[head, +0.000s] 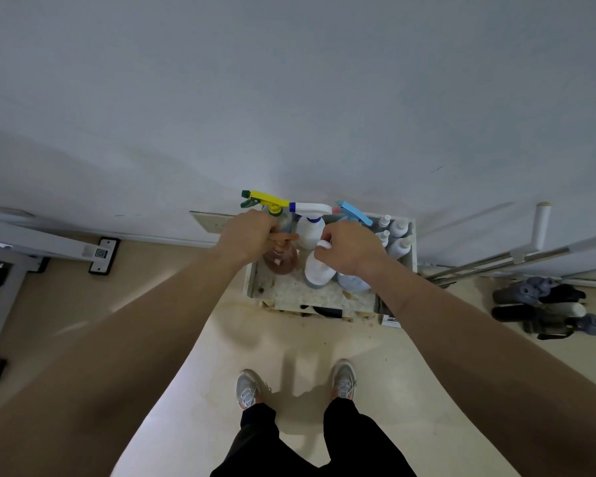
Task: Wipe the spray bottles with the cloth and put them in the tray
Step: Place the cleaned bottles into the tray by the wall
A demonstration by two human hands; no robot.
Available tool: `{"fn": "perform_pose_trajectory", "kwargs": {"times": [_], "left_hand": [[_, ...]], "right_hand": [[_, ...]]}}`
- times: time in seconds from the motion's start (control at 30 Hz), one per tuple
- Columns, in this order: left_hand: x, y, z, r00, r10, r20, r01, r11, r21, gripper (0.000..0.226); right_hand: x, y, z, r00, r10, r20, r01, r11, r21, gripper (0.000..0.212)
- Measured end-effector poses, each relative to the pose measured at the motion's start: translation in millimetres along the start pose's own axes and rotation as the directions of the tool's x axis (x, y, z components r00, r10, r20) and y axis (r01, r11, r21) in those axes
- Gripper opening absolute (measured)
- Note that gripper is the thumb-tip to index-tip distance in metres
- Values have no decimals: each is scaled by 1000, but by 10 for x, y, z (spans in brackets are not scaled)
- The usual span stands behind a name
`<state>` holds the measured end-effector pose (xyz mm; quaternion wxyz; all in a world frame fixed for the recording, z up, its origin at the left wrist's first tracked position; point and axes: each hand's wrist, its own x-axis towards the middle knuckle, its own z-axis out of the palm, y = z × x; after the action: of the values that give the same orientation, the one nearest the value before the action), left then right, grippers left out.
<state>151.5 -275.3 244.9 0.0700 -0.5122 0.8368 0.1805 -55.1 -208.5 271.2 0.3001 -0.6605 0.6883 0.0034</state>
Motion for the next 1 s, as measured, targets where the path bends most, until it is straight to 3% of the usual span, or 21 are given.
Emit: {"fn": "perform_pose_trajectory", "kwargs": {"times": [0.17, 0.3, 0.47, 0.53, 0.6, 0.67, 0.73, 0.77, 0.8, 0.87, 0.9, 1.0], "left_hand": [[-14, -68, -29, 1000, 7, -27, -6, 999, 37, 14], [-19, -158, -28, 999, 17, -45, -16, 999, 31, 14], [-36, -219, -34, 998, 41, -41, -39, 998, 40, 14], [-41, -225, -24, 998, 50, -41, -48, 998, 49, 14], [-43, -223, -23, 997, 59, -42, -57, 997, 60, 15], [-40, -226, -29, 997, 60, -41, -58, 997, 54, 16], [-38, -224, -31, 998, 58, -39, -56, 997, 48, 15], [-34, -227, -30, 998, 56, -38, -55, 997, 48, 15], [-32, -227, -30, 998, 54, -37, -53, 998, 45, 15], [-29, -216, -33, 998, 53, -44, -52, 998, 42, 16], [-27, -207, -36, 998, 52, -48, -50, 998, 43, 16], [-17, -176, -44, 998, 44, -42, -42, 997, 58, 16]], "right_hand": [[60, -16, 22, 999, -3, -32, 5, 997, 71, 31], [102, -89, 13, 993, 87, -76, -71, 978, 198, 37], [141, -158, -23, 979, 191, -66, -166, 946, 278, 16], [160, -179, -31, 952, 305, -11, -266, 847, 460, 21], [167, -230, -61, 903, 420, 91, -368, 646, 669, 19], [156, -278, -77, 860, 485, 158, -412, 480, 774, 24], [129, -288, -78, 848, 491, 198, -425, 409, 808, 30], [102, -275, -67, 857, 474, 202, -424, 426, 799, 31], [70, -240, -51, 882, 437, 174, -406, 520, 752, 30], [-5, -133, -51, 958, 284, 41, -269, 841, 469, 24], [-27, -88, -55, 980, 198, -18, -184, 939, 291, 22], [-7, -37, -59, 995, 38, -93, -35, 999, 37, 29]]}}
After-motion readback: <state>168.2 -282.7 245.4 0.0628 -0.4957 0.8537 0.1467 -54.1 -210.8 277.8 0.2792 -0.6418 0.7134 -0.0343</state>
